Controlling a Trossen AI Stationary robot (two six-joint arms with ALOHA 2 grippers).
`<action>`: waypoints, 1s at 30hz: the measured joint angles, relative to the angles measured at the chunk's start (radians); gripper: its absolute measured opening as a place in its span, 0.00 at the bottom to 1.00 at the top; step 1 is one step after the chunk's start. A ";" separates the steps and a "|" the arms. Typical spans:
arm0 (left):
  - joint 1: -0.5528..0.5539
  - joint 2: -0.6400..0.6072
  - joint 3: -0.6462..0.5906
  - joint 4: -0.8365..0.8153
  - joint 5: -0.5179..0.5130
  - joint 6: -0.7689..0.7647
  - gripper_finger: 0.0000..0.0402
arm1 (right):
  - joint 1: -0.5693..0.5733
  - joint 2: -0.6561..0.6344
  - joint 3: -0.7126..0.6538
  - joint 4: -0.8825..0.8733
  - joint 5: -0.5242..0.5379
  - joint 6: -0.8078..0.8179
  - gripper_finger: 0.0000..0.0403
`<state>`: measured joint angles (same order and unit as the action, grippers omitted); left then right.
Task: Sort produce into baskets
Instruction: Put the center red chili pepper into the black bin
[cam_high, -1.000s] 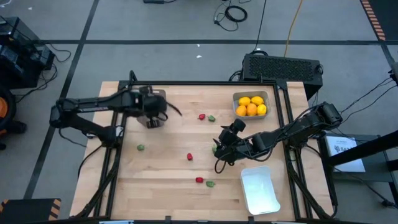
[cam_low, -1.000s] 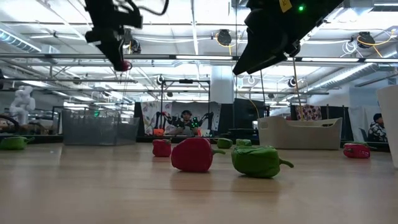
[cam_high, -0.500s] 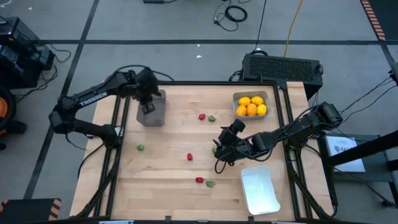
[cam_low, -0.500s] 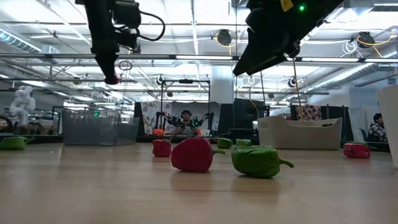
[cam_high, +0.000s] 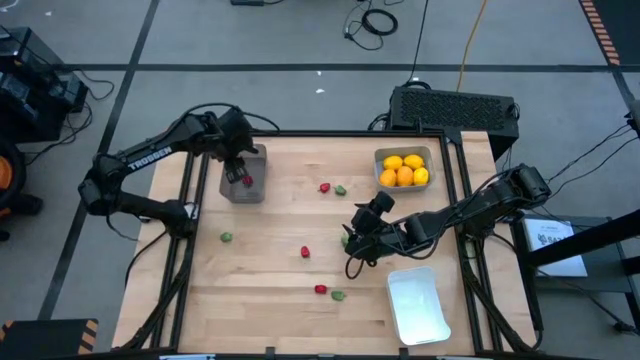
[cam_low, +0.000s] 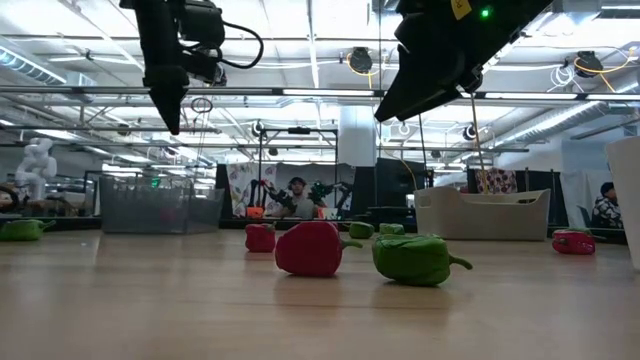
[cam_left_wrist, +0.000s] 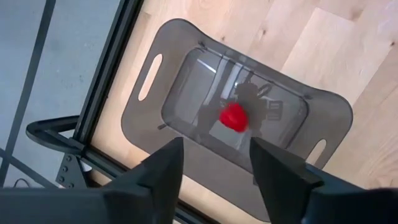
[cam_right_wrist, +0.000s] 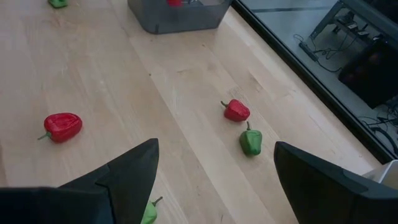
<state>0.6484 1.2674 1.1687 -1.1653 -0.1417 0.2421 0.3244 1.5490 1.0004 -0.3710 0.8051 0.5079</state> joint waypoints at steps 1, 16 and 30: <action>0.000 0.000 0.000 0.000 0.000 0.000 0.51 | 0.000 0.000 0.000 0.000 0.000 0.000 0.77; -0.140 0.000 -0.066 0.181 0.372 -0.043 0.56 | 0.000 0.000 0.000 0.001 0.000 0.003 0.77; -0.694 0.075 -0.306 0.851 0.447 -0.006 0.56 | 0.000 0.000 0.000 0.001 0.001 0.000 0.77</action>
<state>-0.0455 1.3426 0.8631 -0.3145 0.3049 0.2361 0.3244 1.5490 1.0004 -0.3702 0.8062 0.5076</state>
